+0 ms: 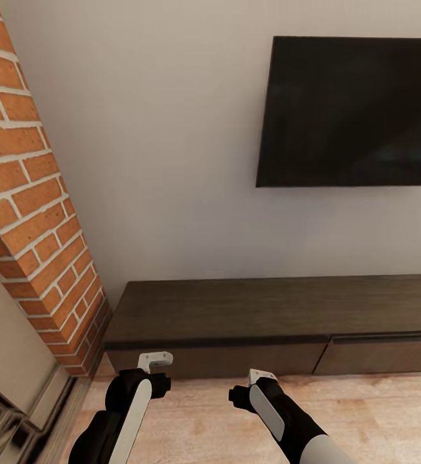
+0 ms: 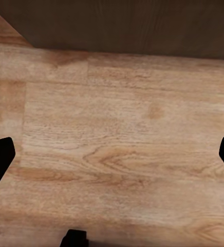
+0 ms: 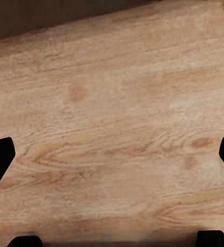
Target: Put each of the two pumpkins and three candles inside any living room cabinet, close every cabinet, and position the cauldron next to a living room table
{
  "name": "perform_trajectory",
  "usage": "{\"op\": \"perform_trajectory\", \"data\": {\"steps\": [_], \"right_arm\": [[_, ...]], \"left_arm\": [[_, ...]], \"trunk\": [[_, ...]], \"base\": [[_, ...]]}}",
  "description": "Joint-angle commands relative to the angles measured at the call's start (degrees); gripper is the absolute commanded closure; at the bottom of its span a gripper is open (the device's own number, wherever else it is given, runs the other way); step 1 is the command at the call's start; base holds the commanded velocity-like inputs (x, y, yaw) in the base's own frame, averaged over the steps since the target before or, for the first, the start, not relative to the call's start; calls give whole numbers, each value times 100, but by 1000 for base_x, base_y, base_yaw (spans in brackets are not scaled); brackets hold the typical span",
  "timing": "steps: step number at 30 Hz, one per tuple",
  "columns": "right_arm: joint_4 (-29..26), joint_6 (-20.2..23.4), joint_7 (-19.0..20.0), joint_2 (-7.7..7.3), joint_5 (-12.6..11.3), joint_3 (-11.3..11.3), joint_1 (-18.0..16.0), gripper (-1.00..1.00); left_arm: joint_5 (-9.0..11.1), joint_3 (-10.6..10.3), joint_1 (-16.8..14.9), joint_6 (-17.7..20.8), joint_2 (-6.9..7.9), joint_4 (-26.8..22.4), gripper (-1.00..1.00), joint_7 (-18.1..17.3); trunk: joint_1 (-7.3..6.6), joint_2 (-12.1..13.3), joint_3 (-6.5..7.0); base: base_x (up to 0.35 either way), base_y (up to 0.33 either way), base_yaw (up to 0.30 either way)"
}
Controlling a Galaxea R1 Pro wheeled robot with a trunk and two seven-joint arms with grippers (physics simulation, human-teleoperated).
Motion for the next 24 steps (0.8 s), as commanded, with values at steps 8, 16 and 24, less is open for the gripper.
{"op": "perform_trajectory", "data": {"steps": [8,16,24], "right_arm": [[-10,7,-57,-5,-59,27,-4,-100],[-12,7,-57,-4,-59,27,-4,-100],[-9,7,-57,-5,-59,27,-4,-100]], "left_arm": [[59,-7,-2,14,0,-5,-100,61],[59,-9,-2,14,0,-5,-100,60],[59,-11,-1,14,0,-5,-100,60]], "trunk": [[-177,320,139],[-353,640,282],[-528,961,426]], "base": [[0,0,0],[0,0,0],[0,0,0]]}}
